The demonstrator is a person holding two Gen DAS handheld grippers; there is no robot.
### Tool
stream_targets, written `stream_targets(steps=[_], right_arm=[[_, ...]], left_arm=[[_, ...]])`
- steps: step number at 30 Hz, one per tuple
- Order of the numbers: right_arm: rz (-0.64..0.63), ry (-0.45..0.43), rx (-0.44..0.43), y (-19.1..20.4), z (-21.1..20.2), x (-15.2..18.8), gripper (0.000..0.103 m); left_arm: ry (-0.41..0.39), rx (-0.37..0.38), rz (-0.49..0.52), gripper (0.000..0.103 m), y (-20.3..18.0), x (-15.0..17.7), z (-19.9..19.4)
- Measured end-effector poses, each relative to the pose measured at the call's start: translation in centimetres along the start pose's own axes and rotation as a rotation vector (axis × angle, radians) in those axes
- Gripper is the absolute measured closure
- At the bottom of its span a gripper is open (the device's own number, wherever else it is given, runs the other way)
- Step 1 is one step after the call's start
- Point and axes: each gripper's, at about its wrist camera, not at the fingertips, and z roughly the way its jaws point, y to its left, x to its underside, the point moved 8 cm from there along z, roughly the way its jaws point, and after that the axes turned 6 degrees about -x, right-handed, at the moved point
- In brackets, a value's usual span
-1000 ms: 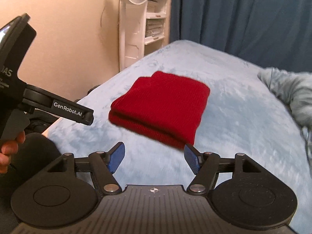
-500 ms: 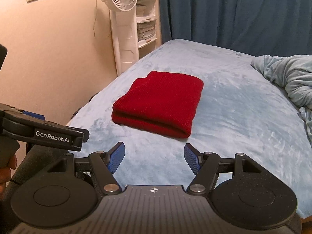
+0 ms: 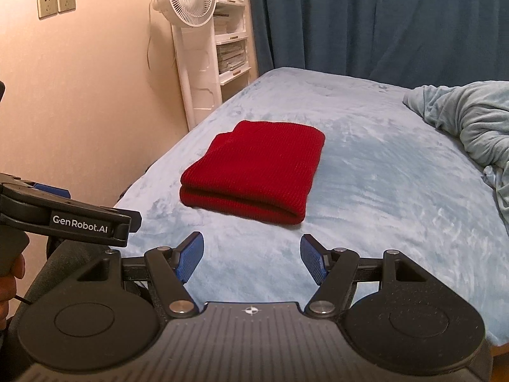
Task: Fold small clothes
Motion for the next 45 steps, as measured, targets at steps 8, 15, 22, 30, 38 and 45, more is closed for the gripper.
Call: stream_targets(steps=[8, 15, 22, 30, 38, 45], right_arm=[[0.016, 0.000, -0.004, -0.1, 0.0, 0.3, 0.034], [0.029, 0.011, -0.004, -0.2, 0.3, 0.7, 0.034], [0.057, 0.007, 0.006, -1.0, 0.3, 1.0, 0.034], [0.086, 0.027, -0.014, -2.2, 1.2, 1.5, 0.032], [0.175, 0.104, -0.028, -4.3, 4.2, 3.1, 0.031], [0.206, 0.147, -0.020, -6.3, 6.2, 3.9, 0.031]], left_arm=[[-0.004, -0.004, 0.006, 0.000, -0.1, 0.1, -0.3], [0.001, 0.004, 0.005, 0.000, -0.1, 0.6, 0.0], [0.013, 0.039, -0.008, 0.000, -0.6, 0.8, 0.4], [0.040, 0.037, -0.029, 0.000, -1.2, 0.4, 1.8], [0.135, 0.029, -0.021, 0.000, -1.9, 0.6, 5.5], [0.190, 0.004, -0.020, 0.000, -2.9, 0.0, 8.5]])
